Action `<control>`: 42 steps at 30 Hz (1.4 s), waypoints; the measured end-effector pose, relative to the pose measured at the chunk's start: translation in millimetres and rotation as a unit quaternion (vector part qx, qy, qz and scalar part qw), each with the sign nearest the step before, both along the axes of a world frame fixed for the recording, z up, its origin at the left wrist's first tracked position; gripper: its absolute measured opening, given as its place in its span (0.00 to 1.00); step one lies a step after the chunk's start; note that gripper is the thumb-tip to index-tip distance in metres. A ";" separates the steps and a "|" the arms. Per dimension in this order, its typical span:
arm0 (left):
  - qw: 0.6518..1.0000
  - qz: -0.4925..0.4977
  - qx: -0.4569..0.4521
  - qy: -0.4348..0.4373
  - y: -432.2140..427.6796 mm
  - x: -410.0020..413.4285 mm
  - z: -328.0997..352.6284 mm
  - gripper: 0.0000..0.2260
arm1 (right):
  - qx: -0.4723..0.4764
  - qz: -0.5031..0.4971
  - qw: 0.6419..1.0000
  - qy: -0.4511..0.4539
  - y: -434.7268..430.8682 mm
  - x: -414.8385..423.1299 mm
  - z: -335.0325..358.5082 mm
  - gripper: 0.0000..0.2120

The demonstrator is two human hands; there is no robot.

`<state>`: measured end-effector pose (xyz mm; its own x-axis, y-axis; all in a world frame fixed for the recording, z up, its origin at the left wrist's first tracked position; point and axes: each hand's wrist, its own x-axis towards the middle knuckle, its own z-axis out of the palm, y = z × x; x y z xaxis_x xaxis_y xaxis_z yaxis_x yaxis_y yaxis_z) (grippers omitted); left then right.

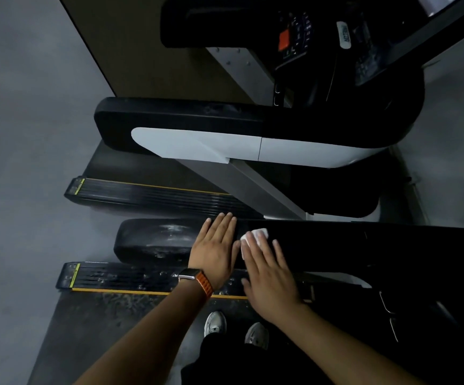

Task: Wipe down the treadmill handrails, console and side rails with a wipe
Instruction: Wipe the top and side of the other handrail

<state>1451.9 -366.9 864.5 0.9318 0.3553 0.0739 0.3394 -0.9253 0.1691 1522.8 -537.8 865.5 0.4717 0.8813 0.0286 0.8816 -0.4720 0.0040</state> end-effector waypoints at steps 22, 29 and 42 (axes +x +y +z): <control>0.999 -0.003 0.023 0.044 13.0 -9.2 10.0 0.27 | 0.017 -0.030 0.997 0.072 20.5 37.2 10.0 0.39; 0.996 -0.005 0.011 0.084 31.5 -18.7 15.5 0.29 | -0.002 -0.056 0.997 0.052 23.6 53.1 16.1 0.38; 0.993 -0.076 0.024 0.091 62.6 -22.3 12.6 0.28 | 0.010 -0.057 0.997 0.053 37.4 4.9 6.2 0.40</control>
<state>1429.6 -304.3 877.0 0.9739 0.2096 -0.0871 0.2160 -0.9737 0.0724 1527.7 -500.3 871.6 0.5693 0.8221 -0.0098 0.8177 -0.5675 -0.0971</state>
